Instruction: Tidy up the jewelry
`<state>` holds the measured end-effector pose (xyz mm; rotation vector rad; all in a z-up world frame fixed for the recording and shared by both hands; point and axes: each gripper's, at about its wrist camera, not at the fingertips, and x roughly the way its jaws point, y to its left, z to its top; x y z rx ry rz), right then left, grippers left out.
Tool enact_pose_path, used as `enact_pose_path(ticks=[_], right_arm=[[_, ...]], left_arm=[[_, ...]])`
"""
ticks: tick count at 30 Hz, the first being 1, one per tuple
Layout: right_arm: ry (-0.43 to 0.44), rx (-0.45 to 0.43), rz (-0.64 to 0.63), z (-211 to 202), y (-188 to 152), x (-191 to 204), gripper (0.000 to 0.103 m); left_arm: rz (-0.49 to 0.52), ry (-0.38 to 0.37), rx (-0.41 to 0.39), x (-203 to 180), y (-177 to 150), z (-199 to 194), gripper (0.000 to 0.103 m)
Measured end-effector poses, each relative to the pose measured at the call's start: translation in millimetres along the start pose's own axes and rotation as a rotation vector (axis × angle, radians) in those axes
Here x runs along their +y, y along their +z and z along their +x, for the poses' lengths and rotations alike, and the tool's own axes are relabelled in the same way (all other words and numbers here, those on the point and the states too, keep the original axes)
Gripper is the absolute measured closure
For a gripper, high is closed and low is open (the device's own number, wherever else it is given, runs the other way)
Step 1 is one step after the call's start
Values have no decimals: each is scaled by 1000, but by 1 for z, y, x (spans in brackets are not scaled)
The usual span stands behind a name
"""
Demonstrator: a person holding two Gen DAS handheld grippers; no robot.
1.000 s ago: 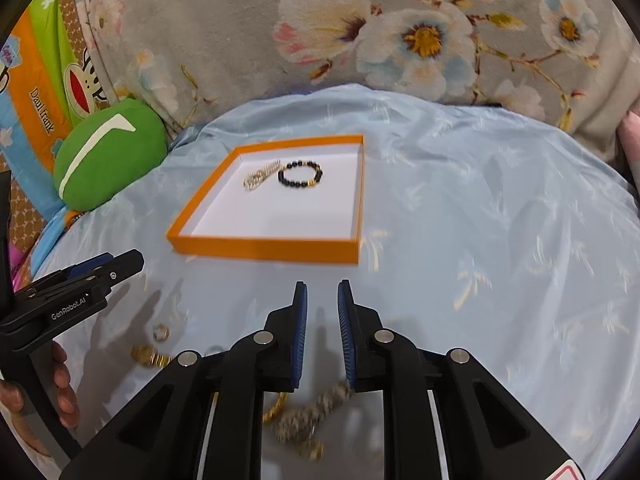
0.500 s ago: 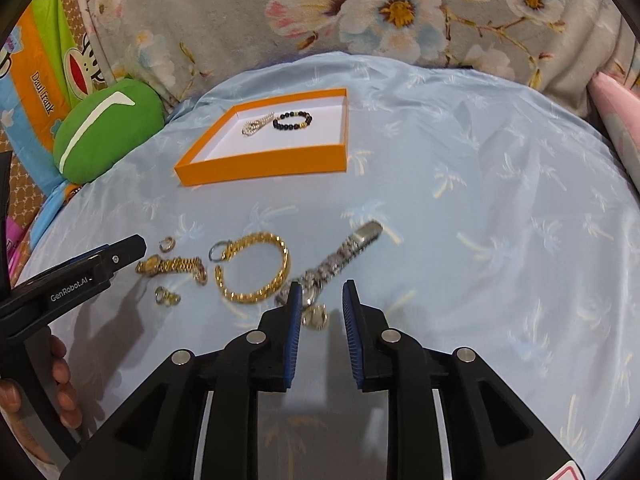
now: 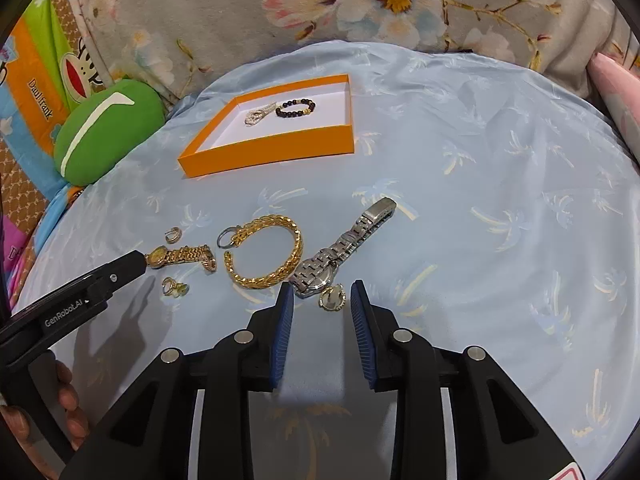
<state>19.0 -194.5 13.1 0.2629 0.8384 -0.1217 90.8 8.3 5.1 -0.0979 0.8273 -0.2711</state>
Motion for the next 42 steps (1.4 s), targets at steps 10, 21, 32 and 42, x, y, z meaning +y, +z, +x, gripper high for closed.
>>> enact_pose_path(ticks=[10,21,32,42], right_arm=[[8,22,18,3,-2,-4,73],[16,30,51,10,4,-8,80],[25,5,62,4,4,-11,91],[26,-4,64,1,4,-12,91]], left_arm=[[15,-13,11,-4,-12,-7,42],[32,-37,27,-9,-15,-6,42],[67,-71,47,-17,-16,-4,42],[144,-51,67,-40,-15,8,42]])
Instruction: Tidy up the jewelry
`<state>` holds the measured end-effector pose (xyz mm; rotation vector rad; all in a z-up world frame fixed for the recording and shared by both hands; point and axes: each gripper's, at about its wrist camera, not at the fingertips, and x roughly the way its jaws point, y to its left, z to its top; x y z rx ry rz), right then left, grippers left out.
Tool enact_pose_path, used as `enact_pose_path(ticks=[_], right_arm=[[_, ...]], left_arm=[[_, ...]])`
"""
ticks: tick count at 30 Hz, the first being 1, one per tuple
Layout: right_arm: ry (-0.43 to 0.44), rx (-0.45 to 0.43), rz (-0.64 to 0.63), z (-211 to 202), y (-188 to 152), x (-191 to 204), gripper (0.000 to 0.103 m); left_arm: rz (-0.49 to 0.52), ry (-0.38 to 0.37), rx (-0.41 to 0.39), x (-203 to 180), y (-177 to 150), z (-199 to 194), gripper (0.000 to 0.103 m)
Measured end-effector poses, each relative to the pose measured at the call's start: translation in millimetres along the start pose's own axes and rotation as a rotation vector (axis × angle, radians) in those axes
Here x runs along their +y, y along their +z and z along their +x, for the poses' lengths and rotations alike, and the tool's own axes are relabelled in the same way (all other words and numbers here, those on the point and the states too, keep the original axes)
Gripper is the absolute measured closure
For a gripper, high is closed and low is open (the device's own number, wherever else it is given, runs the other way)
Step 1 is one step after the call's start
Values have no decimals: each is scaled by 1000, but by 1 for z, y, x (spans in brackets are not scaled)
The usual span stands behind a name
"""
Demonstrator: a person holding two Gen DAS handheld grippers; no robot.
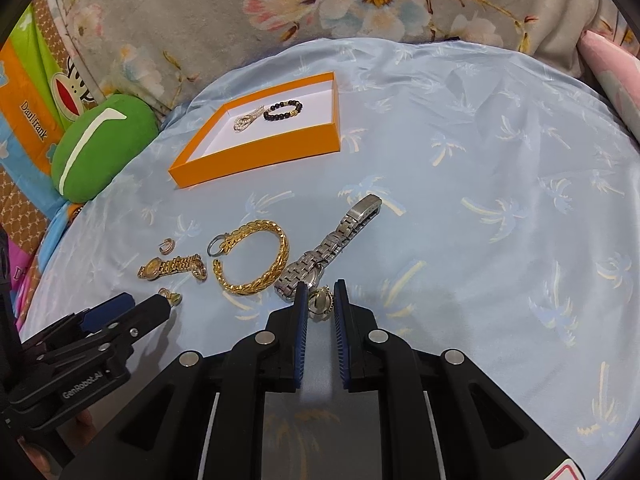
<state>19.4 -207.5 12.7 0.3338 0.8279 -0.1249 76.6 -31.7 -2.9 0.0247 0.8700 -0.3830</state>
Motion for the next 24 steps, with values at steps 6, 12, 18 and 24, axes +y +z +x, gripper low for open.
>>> enact_pose_path(ticks=[6,12,18,24], right_arm=[[10,5,12,1,-1,-2,91],[13,7,15,1,-1,-3,91],[16,3,15,1,-1,-3,91],[18,1,15,0,-1,-2,91]], left_arm=[[43,29,-7,-11,2,5,67],[64,15,-8,-14,3,6,80],[43,-7,-3,-10,2,5,103],[24,-26,-14,-6,1,1,103]])
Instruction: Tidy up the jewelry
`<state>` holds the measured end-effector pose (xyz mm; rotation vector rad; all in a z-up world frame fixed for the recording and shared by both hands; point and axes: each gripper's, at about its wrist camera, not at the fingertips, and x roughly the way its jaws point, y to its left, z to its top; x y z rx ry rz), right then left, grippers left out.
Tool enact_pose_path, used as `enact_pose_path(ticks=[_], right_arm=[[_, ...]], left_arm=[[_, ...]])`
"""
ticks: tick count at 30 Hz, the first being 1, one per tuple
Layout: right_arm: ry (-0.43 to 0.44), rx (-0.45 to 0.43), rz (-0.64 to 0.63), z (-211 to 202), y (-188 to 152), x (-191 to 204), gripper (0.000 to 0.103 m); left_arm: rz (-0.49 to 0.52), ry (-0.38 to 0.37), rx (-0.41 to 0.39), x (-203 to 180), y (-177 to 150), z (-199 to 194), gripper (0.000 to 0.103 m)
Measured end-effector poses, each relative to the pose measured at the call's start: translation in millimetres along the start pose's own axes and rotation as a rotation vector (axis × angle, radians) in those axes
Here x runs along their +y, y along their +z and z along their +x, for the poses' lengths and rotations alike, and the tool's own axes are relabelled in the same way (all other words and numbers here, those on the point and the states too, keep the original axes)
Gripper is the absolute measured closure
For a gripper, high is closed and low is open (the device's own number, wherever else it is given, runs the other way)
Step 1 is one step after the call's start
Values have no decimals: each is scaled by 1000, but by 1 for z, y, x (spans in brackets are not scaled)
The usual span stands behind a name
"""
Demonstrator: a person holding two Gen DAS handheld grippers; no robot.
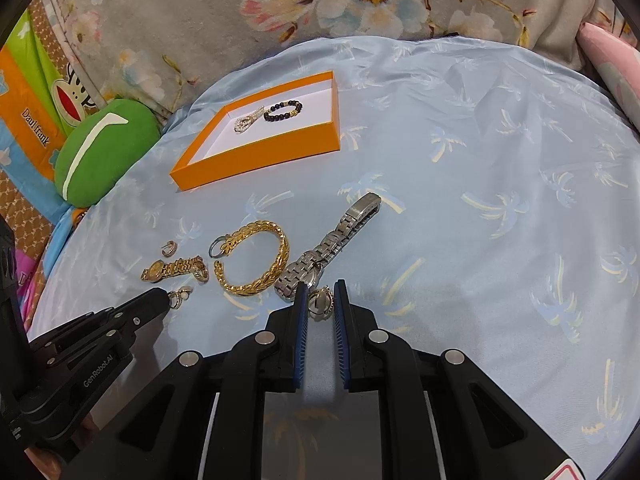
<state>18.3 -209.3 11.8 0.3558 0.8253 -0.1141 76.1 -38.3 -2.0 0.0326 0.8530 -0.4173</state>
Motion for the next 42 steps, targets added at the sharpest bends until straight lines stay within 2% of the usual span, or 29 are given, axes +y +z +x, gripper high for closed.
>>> enact_pose_path(ticks=[3,5,7,9,15,17,19,21,24,25,35,42], right_arm=[[0,0,1,0,0,0,91],[1,-1,0,0,0,0,91],[1,-1,-1,-1,0,0,91],[4,-1,-1,-1,0,1,91],[6,-1,0,-1,1,1,91],[6,-1,0,-2,1,0,91],[6,-1,1,-2,1,0,91],[6,-1,-1,-2,1,0,91],[6,-5,-1,-2,1,0,91],[6,-7,-3,-3,1,1,91],[-2,-31,-25,-13,-2,6,91],[12,-44,-36,-26,-8,12,91]], left_arm=[[-23,-43,4,3,0,-1,103],[-24,-43,-6,2,0,-3,91],[-15,-17,-21,-1,0,-4,59],[-6,3,-34,-3,1,-5,56],[36,23,15,-13,5,9,58],[46,26,14,-17,7,12,64],[54,36,14,-19,8,13,77],[54,34,15,-19,8,14,84],[36,19,14,-16,8,12,87],[32,17,15,-15,8,12,95],[-5,-16,4,-12,3,-5,98],[-61,-28,-14,9,-3,-28,98]])
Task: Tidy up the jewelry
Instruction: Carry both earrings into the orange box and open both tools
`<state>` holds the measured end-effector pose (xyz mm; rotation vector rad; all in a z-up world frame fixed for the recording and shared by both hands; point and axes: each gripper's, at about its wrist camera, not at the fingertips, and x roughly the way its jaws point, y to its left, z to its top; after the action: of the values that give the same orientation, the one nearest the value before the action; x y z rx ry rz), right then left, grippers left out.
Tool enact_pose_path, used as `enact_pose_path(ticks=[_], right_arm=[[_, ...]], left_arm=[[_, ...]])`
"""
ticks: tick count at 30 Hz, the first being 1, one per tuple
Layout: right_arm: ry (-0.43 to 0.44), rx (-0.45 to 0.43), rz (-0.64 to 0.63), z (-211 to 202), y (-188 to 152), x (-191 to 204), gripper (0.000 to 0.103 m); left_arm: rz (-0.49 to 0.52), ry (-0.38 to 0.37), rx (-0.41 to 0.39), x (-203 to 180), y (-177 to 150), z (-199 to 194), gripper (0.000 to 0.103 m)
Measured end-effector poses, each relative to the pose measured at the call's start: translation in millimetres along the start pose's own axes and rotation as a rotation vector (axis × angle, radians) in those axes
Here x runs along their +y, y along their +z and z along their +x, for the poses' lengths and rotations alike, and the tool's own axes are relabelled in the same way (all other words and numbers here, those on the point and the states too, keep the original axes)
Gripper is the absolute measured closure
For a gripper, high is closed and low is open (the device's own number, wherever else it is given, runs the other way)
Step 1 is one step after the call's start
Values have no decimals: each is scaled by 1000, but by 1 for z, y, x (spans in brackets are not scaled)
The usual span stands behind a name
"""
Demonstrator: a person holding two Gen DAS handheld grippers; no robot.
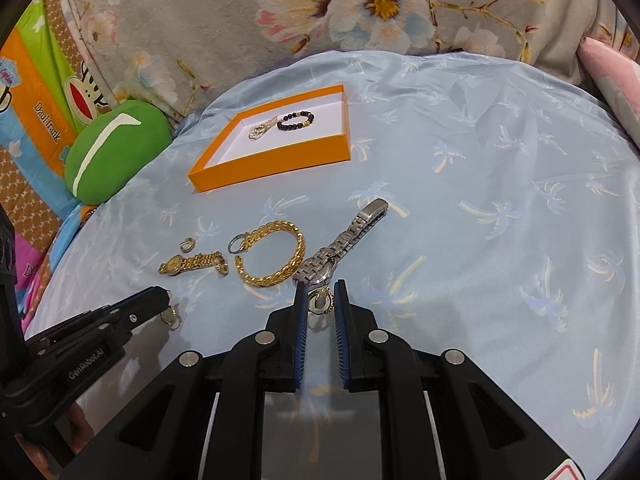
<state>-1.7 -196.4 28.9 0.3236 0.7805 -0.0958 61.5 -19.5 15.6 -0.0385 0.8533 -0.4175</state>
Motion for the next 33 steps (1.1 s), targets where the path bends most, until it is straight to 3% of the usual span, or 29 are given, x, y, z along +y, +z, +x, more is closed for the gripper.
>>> enact_pose_path(ticks=[8,14,25,33], right_arm=[[50,-29,-15,-16,15,9,91],[70,-75,-60,-7,65,19,91],[82,-66,-98,76,169,28,91],[80,-13,-71,143,203,21,91]], left_arm=[[-29,5,-30,20,11,-23,98],[-12,-10,-69,20,55,-16,98],[-4,-3,-115,16,165,53,98],[-7,-4,-91,13,210,116,98]])
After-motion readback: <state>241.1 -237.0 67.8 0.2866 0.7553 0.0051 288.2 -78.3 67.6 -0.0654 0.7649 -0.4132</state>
